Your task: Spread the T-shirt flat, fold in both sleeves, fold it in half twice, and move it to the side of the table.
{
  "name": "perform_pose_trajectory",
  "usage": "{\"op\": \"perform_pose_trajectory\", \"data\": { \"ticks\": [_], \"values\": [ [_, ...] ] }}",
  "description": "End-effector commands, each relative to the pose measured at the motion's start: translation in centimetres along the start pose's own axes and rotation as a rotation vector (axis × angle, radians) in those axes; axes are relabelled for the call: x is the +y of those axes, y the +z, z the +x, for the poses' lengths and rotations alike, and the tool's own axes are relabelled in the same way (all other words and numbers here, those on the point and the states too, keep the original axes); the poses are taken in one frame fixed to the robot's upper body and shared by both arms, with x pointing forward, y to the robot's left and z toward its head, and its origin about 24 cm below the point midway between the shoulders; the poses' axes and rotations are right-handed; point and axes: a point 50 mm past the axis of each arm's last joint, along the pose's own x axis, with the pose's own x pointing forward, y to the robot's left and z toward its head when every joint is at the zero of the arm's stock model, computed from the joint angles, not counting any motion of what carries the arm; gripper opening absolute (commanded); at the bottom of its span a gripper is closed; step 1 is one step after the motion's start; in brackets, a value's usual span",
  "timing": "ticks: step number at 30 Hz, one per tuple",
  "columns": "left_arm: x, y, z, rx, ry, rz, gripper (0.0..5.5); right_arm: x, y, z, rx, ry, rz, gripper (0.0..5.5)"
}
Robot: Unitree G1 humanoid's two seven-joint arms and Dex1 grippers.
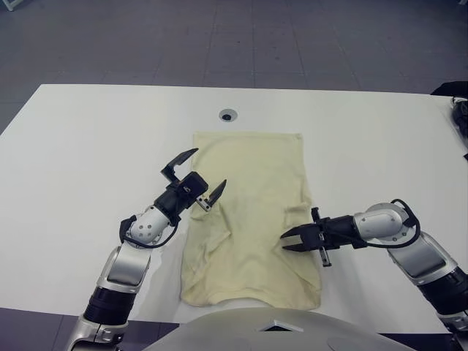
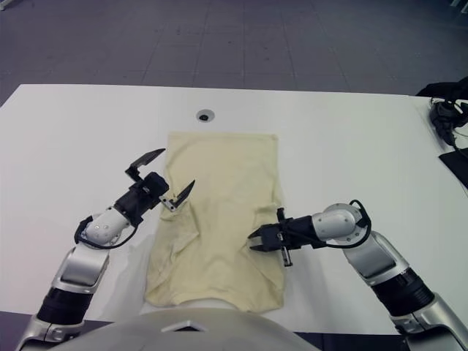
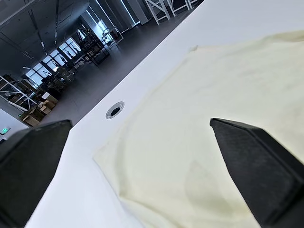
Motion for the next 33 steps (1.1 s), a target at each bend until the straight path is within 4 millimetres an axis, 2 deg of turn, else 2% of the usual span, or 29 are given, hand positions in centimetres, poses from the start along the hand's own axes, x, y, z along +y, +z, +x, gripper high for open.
{"op": "perform_pose_trajectory", "data": {
  "ticks": [1, 5, 9, 12, 15, 18, 23, 26, 33],
  "values": [
    [0.3, 0.1, 0.0, -0.003, -0.003, 0.028, 5.40, -0.5, -0.3, -0.3, 0.003, -0.051, 0.039, 1.75],
    [0.3, 0.2, -0.1, -0.003, -0.003, 0.040, 5.40, -1.0, 0.1, -1.3, -0.037, -0.132, 0.074, 2.46],
    [0.8, 1.3, -1.0, -0.029, -0.005, 0.069, 5.40, -1.0, 1.1, -3.7, -0.115, -0.211, 0.138, 3.13],
    [1.2, 3.2, -3.1, -0.077, -0.093, 0.053, 5.40, 0.1, 2.3, -6.1, -0.172, -0.248, 0.200, 3.62],
    [0.9, 4.4, -5.9, -0.071, -0.244, 0.043, 5.40, 2.2, 2.6, -7.2, -0.120, -0.244, 0.228, 4.11],
    [-0.7, 4.9, -9.3, -0.001, -0.485, 0.066, 5.40, 4.8, 2.8, -6.8, -0.023, -0.200, 0.242, 4.65],
    [-2.6, 4.5, -12.1, 0.100, -0.639, 0.024, 5.40, 8.0, 2.3, -5.7, 0.129, -0.130, 0.264, 5.38],
    [-3.4, 4.1, -13.1, 0.157, -0.710, 0.024, 5.40, 9.0, 2.2, -5.1, 0.165, -0.093, 0.272, 5.38],
    [-3.7, 3.7, -13.6, 0.222, -0.776, 0.065, 5.40, 10.2, 2.2, -4.2, 0.197, -0.066, 0.299, 5.38]
  ]
}}
